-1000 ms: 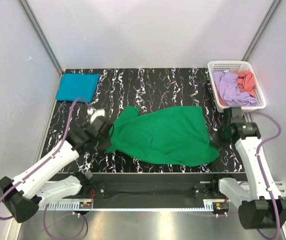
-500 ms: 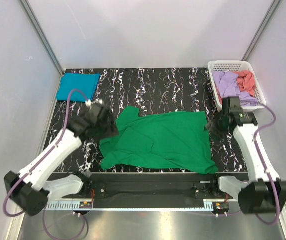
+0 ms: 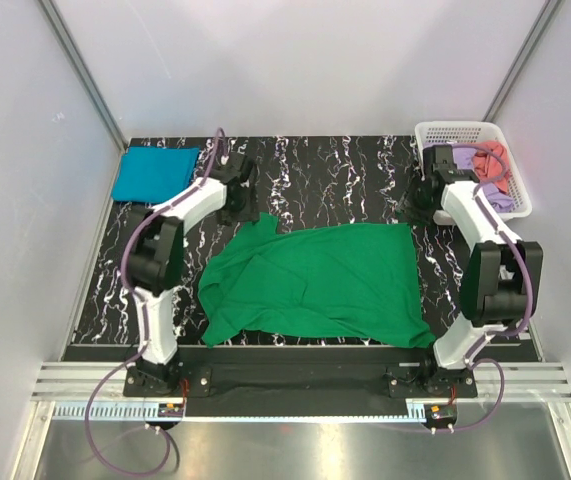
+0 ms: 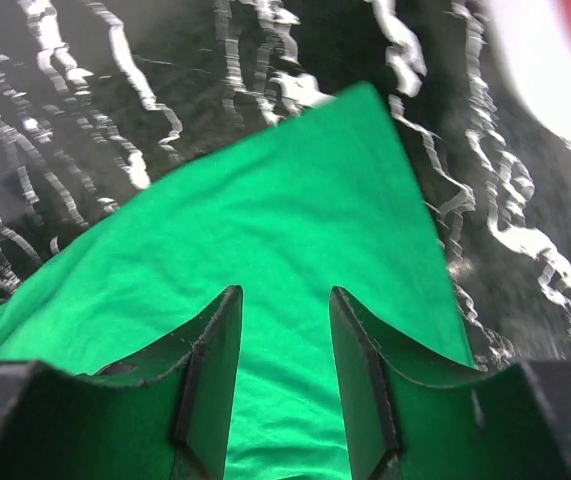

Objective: Fold and stack the t-shirts
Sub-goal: Flatten the tshirt out

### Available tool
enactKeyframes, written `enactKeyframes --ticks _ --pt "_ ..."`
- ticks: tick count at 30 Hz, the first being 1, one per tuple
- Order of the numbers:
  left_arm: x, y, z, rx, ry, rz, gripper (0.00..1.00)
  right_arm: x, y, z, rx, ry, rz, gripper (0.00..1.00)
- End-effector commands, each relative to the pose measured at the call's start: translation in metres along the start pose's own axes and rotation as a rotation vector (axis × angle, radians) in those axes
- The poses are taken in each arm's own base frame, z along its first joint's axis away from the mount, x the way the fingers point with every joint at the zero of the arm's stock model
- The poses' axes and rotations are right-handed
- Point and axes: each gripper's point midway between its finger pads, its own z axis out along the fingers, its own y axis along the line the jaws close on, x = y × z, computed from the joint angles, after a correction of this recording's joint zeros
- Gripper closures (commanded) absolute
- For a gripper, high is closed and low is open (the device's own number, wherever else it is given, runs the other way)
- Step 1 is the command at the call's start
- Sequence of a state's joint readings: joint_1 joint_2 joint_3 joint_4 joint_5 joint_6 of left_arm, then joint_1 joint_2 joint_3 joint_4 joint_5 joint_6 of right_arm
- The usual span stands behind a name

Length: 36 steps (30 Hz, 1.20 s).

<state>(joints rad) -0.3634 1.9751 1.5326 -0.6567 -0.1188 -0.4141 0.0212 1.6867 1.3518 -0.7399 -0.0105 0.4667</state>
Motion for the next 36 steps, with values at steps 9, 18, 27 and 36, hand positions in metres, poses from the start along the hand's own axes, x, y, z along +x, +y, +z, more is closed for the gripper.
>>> enactKeyframes --ticks 9,18,27,36 --pt "-0.001 0.028 -0.045 0.017 0.003 -0.071 0.33 0.044 0.218 0.025 -0.377 0.097 -0.289 0.53" --pt "0.089 0.091 -0.063 -0.065 0.078 -0.275 0.33 0.110 0.306 0.075 -0.511 0.210 -0.283 0.54" --pt "0.107 0.098 -0.047 0.017 0.108 -0.334 0.34 0.149 0.315 0.108 -0.415 0.179 -0.326 0.55" --pt "0.109 0.090 -0.024 0.087 0.152 -0.290 0.38 0.139 0.333 0.104 -0.451 0.130 -0.360 0.93"
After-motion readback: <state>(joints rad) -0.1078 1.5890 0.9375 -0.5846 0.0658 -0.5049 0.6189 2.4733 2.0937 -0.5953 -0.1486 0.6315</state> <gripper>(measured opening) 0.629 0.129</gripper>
